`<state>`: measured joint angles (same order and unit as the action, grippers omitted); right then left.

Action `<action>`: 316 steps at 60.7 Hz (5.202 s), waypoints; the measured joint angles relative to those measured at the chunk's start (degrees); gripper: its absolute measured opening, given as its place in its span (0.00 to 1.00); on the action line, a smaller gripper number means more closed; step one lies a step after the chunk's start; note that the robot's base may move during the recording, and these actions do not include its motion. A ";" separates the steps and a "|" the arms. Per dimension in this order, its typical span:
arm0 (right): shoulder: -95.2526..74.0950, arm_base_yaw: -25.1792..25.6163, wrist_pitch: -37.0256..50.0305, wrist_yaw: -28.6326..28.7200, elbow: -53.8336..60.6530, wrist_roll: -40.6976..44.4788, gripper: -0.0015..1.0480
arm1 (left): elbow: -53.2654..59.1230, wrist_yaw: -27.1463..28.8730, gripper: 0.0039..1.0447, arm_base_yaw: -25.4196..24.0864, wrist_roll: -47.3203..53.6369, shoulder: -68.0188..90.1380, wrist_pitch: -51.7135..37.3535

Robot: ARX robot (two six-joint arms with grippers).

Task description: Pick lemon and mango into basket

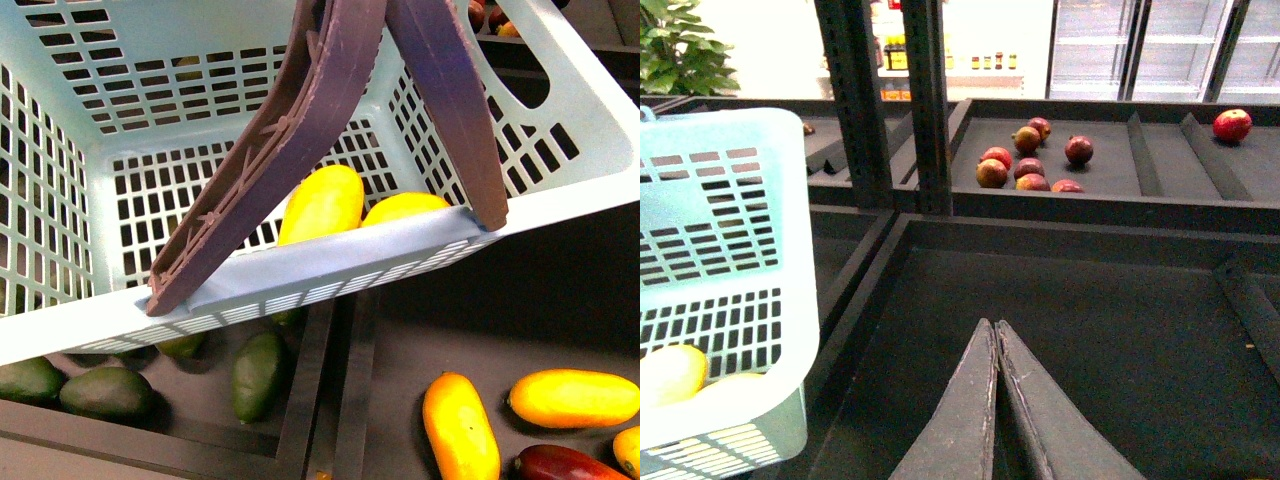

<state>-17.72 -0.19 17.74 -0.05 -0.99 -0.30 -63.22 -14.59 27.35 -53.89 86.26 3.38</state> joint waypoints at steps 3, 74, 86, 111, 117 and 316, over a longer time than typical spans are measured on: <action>0.94 0.00 -0.96 0.00 0.00 0.00 0.02 | 0.00 0.07 0.04 0.00 0.02 0.00 0.00; 17.35 0.00 -17.66 0.00 0.00 0.11 0.80 | 0.00 0.17 0.04 0.00 0.04 0.00 0.00; 17.38 0.00 -17.66 -0.17 0.00 0.11 0.91 | 0.00 0.09 0.04 0.15 -0.02 0.00 0.00; 17.42 0.00 -17.79 -0.02 0.00 0.11 0.92 | -0.02 -0.17 0.04 0.55 -0.46 0.00 -0.02; 17.49 -0.02 -17.77 -0.02 0.00 0.11 0.92 | 0.07 0.17 0.04 0.20 -0.39 0.02 -0.02; 17.44 0.20 -17.81 0.07 0.02 0.13 0.92 | -6.14 40.17 0.94 -6.97 -37.16 22.38 5.66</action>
<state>-0.27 0.01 -0.08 0.01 -0.97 -0.16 -69.36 25.58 20.38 -91.05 108.64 9.04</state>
